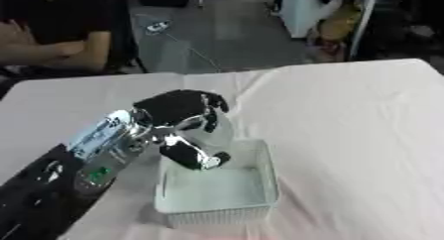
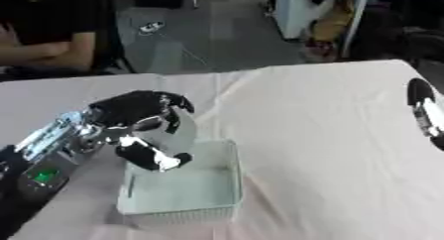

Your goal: Pick up objects on the table and place them in the box.

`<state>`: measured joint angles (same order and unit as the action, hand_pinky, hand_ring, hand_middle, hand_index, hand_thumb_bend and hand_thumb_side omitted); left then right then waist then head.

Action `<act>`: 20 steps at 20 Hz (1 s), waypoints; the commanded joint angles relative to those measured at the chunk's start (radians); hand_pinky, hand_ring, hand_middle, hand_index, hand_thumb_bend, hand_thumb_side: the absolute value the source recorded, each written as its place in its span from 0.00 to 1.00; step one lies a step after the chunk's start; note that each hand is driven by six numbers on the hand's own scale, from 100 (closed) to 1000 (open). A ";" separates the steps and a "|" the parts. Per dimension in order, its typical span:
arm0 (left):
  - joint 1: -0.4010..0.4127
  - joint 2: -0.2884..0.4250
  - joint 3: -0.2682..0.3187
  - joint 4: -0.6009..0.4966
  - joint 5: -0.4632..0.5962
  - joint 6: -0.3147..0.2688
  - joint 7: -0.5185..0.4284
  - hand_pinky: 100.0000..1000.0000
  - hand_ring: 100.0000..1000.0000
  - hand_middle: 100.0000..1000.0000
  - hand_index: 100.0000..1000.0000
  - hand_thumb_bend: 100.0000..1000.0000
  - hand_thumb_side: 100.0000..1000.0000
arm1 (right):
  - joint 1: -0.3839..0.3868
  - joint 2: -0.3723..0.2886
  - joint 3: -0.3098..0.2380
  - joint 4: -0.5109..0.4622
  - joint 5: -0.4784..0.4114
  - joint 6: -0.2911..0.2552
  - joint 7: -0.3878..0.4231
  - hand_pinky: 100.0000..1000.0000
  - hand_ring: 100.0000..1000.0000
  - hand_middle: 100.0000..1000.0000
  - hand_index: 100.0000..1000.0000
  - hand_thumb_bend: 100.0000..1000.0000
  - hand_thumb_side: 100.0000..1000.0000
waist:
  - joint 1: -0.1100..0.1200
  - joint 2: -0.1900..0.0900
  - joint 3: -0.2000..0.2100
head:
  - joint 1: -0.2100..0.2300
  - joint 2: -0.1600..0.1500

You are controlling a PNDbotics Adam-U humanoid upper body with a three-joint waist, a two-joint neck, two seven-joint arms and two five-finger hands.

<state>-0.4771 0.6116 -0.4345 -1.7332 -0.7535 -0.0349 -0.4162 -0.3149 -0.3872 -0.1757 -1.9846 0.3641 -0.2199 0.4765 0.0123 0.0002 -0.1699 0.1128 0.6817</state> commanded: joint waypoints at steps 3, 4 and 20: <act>-0.005 0.011 0.033 -0.047 0.026 -0.036 -0.004 0.87 0.90 0.90 0.49 0.94 0.87 | -0.011 -0.020 -0.006 -0.015 -0.001 -0.001 0.001 0.88 0.91 0.89 0.93 0.00 0.60 | -0.002 -0.008 0.001 | -0.004 -0.016; -0.003 0.013 0.037 -0.054 0.026 -0.044 0.002 0.88 0.90 0.90 0.51 0.97 0.93 | -0.011 -0.020 -0.006 -0.015 -0.001 -0.001 0.000 0.88 0.91 0.89 0.93 0.00 0.60 | -0.002 -0.008 0.001 | -0.004 -0.016; 0.002 0.021 0.067 -0.085 -0.008 -0.051 0.053 0.90 0.91 0.91 0.60 1.00 1.00 | -0.010 -0.020 -0.008 -0.015 0.000 -0.001 -0.002 0.88 0.91 0.89 0.93 0.00 0.60 | -0.003 -0.007 0.002 | -0.005 -0.016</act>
<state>-0.4628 0.6129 -0.3821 -1.8000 -0.7578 -0.0886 -0.3656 -0.3149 -0.3871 -0.1756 -1.9846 0.3641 -0.2198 0.4764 0.0113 0.0003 -0.1693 0.1129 0.6815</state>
